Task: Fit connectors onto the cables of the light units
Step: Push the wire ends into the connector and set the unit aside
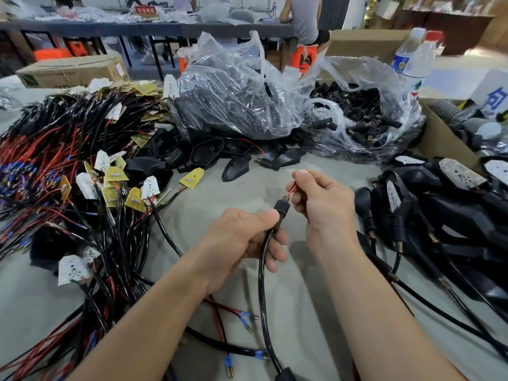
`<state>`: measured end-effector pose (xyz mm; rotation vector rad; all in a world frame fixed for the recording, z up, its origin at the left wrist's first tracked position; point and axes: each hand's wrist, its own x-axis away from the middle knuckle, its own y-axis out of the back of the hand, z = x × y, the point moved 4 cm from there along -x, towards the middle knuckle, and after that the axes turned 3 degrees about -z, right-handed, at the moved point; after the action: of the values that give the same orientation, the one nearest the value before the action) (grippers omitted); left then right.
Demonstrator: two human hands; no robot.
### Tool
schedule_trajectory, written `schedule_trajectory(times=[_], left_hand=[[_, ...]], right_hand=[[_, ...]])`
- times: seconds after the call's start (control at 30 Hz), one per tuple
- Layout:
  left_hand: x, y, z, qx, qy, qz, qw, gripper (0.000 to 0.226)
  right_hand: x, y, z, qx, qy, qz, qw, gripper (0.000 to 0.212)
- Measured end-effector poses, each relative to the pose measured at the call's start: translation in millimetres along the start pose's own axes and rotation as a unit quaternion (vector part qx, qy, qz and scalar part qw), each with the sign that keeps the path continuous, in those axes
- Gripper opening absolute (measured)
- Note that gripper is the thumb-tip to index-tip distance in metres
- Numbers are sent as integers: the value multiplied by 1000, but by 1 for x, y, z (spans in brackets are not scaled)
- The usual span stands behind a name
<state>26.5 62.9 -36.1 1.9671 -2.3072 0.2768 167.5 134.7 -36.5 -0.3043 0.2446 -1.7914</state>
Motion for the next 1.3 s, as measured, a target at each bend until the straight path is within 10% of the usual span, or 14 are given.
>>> schedule_trajectory(times=[0.2,0.47,0.63,1.0,1.13,1.3], left_hand=[[8,-1,4,-385,-236,-221,864,42],[2,-9,9,-43,-21,18,999,35],[12,-5,2,59,32,169,983,37],[21,3,7,44,69,247,966,33],[10,6,6,111,55,101,987,29],[0,14,4,111,26,-51,992,29]], right_hand=[[-8,10,0,-6,0,-61,998,22],[-15,22,9,-87,14,-114,990,27],[-20,31,18,-127,54,-128,982,25],[-29,52,34,-138,86,-167,972,21],[-18,25,20,-136,-58,-26,989,31],[21,-21,-7,117,-112,270,949,19]])
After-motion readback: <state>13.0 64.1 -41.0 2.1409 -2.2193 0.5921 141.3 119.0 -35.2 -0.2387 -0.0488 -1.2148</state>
